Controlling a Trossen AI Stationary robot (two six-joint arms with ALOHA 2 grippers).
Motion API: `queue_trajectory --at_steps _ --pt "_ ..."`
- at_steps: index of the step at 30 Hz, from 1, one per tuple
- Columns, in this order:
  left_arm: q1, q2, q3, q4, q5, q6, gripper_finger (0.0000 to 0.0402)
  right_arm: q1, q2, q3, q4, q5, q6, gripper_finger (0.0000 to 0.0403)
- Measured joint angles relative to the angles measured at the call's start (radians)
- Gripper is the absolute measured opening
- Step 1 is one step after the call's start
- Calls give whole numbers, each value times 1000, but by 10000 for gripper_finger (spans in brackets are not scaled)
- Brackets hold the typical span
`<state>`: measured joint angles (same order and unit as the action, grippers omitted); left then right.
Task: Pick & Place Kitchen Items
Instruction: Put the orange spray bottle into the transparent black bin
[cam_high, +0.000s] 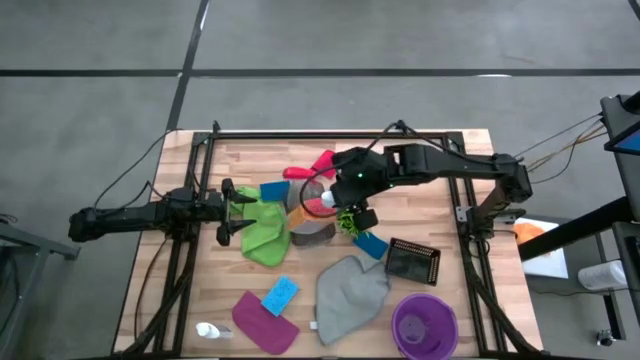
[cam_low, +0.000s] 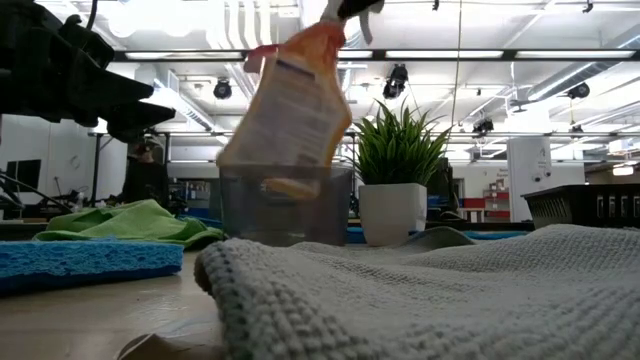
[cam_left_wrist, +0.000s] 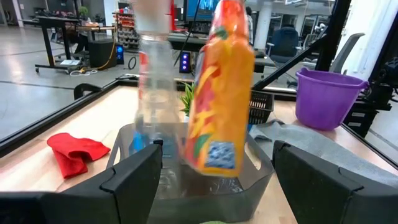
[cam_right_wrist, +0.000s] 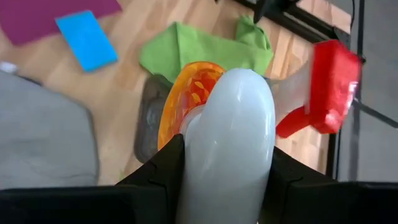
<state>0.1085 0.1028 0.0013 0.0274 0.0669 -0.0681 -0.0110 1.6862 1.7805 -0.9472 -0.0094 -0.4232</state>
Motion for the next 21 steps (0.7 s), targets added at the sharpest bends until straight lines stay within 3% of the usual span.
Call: queue_trajectory --at_steps 21 --pt "0 38 0 -1 0 0 308 4 77 3 -23 39 -30 126"
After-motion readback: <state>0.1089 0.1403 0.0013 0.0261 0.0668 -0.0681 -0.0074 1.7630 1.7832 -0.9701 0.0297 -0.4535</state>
